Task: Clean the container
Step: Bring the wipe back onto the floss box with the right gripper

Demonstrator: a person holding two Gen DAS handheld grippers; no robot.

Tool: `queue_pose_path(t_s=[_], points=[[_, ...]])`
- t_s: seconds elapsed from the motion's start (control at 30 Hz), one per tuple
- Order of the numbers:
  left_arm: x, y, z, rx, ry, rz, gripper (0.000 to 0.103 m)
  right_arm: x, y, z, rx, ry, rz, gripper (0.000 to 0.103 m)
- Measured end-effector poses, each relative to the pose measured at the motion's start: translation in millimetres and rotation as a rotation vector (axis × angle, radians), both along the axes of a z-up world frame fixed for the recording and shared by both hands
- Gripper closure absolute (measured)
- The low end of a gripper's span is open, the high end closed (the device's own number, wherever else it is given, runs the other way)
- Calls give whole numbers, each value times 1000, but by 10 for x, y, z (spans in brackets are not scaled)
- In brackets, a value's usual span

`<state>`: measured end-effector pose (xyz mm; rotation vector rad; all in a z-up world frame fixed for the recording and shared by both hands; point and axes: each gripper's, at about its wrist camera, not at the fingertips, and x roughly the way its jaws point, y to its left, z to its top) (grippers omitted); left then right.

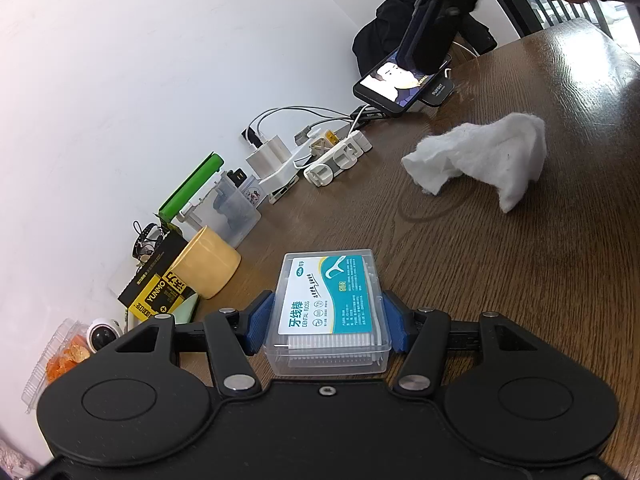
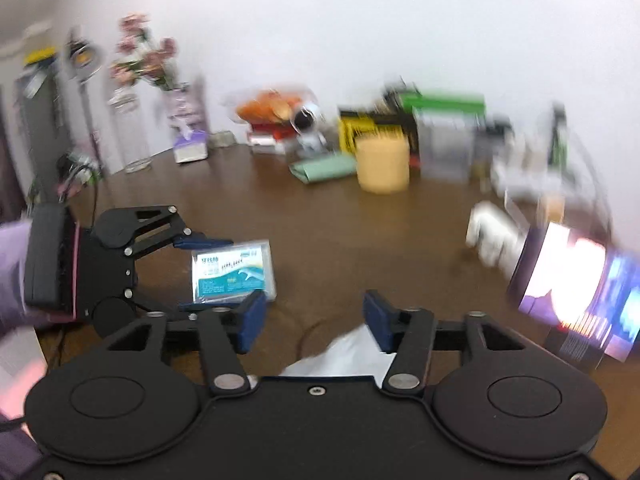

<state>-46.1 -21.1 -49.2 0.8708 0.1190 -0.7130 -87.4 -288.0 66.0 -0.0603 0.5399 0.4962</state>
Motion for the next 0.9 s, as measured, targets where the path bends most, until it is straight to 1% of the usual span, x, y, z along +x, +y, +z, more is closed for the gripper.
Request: queue_pose_path(t_s=[0.03,0.1,0.17,0.2,0.23,0.3,0.33,0.4,0.43,0.47,0.5,0.53,0.6,0.67,0.7,0.77,0.83,0.9], points=[[-3,-1,-3,0,0,0,47,27,-4,-43,-47,9,36,34],[-1,-2,-5,1,-2,-1,47,81,-13,-128,-142,28,108,34],[4,-5,-7,1,-4,-3,47,151,19,-255,-198,59,161,38],[1,-7,-7,1,-2,-7,47,185,32,-310,-200,69,182,38],[-8,-12,-8,1,-1,-13,47,230,40,-350,-191,80,194,39],[-22,-25,-9,1,-1,-22,47,341,59,-434,-183,113,211,46],[-24,-33,-8,1,0,-24,47,362,57,-472,-172,116,213,45],[-31,-45,-10,1,0,-29,47,376,62,-491,-136,123,206,49],[-35,-51,-11,1,0,-32,47,375,61,-493,-123,127,202,58],[-37,-56,-11,0,1,-34,47,360,67,-489,-112,128,196,73],[-40,-60,-12,0,2,-36,47,342,73,-478,-103,128,184,80],[-44,-63,-12,0,1,-38,47,324,78,-465,-94,127,169,85],[-44,-70,-15,1,1,-39,47,276,71,-409,-73,94,109,87],[-42,-77,-17,1,1,-40,47,285,98,-290,13,54,63,87],[-43,-80,-17,1,1,-41,47,287,132,-235,53,40,60,87],[-45,-82,-17,1,2,-41,47,298,334,-174,86,11,100,87],[-48,-84,-17,1,1,-41,47,335,553,-182,103,10,145,87],[-51,-85,-17,1,0,-41,47,337,769,-225,85,16,192,86]])
